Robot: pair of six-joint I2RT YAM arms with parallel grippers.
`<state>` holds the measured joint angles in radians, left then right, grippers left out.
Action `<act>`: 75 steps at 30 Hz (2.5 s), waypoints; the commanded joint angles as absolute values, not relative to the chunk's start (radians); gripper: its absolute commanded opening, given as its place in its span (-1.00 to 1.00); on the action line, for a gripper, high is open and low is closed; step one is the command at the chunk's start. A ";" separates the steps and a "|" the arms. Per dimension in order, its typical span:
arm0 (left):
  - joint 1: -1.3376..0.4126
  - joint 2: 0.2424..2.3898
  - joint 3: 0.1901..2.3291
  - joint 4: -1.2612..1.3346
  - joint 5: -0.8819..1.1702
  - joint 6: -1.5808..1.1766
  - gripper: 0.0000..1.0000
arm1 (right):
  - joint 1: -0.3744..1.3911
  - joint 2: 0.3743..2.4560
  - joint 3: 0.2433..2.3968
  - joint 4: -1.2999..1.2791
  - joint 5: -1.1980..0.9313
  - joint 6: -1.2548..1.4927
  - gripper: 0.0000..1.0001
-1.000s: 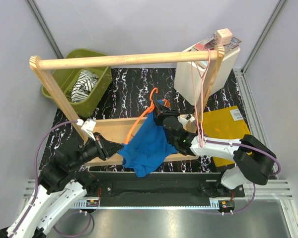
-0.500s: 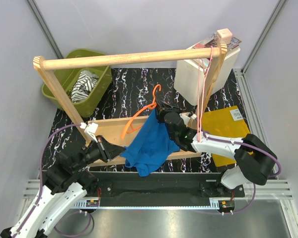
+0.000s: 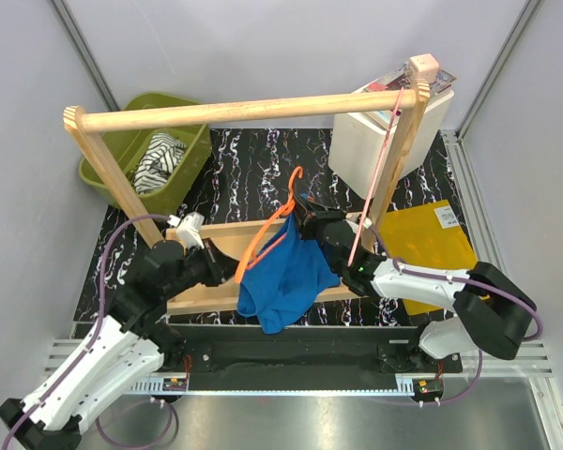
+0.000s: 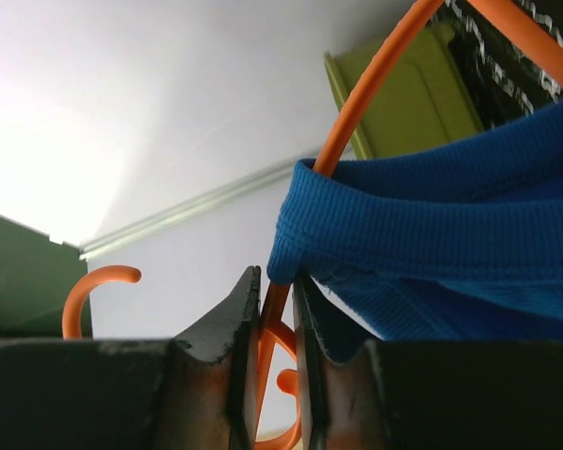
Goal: Remove the tank top from the hanger
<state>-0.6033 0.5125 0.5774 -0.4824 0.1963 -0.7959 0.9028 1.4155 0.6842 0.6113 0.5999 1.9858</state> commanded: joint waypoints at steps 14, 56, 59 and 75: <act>-0.604 0.414 0.750 -0.486 0.299 -0.709 0.57 | 0.899 1.144 0.485 0.660 0.514 1.646 -1.00; -1.012 0.723 0.818 -0.367 -0.040 -0.713 -1.00 | 0.899 1.054 0.437 0.678 0.362 1.578 -0.71; -1.012 0.683 0.813 -0.388 -0.055 -0.742 -1.00 | 0.899 1.037 0.407 0.666 0.362 1.575 -0.64; -1.012 0.562 0.888 -0.483 -0.069 -0.753 -1.00 | 0.900 0.905 0.408 0.555 0.233 1.200 0.67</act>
